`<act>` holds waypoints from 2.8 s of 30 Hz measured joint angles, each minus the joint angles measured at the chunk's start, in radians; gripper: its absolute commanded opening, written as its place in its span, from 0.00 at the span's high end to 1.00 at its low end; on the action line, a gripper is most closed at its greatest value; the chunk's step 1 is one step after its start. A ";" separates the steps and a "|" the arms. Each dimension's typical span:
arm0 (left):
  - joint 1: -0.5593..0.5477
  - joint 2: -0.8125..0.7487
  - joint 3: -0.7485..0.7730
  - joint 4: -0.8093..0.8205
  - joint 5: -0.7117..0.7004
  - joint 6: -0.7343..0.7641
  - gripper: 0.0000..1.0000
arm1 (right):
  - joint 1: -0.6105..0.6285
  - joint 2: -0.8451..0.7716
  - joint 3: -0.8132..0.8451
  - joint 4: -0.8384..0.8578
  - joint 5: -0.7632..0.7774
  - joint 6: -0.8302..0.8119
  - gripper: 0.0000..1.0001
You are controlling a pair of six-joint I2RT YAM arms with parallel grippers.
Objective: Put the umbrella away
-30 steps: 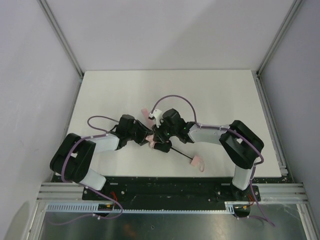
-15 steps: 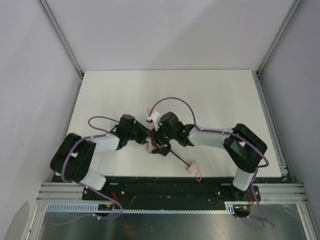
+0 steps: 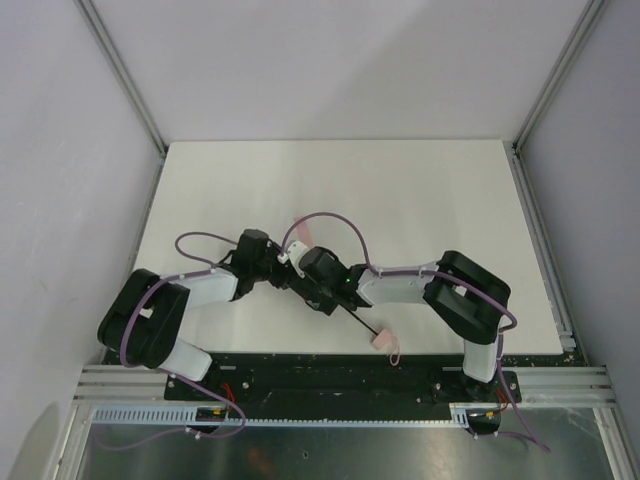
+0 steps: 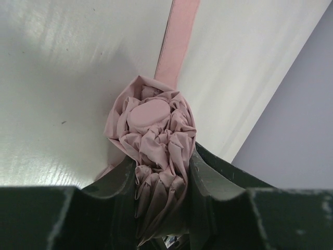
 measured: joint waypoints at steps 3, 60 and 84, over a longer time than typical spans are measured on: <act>0.006 -0.009 0.000 -0.003 -0.014 0.000 1.00 | -0.006 0.019 0.016 0.014 0.000 0.002 0.48; -0.037 -0.101 0.054 0.031 -0.031 0.097 1.00 | -0.327 -0.103 -0.023 0.060 -0.804 0.312 0.58; 0.027 -0.212 -0.024 -0.027 -0.027 -0.045 1.00 | 0.068 -0.122 -0.049 0.105 0.163 0.040 0.21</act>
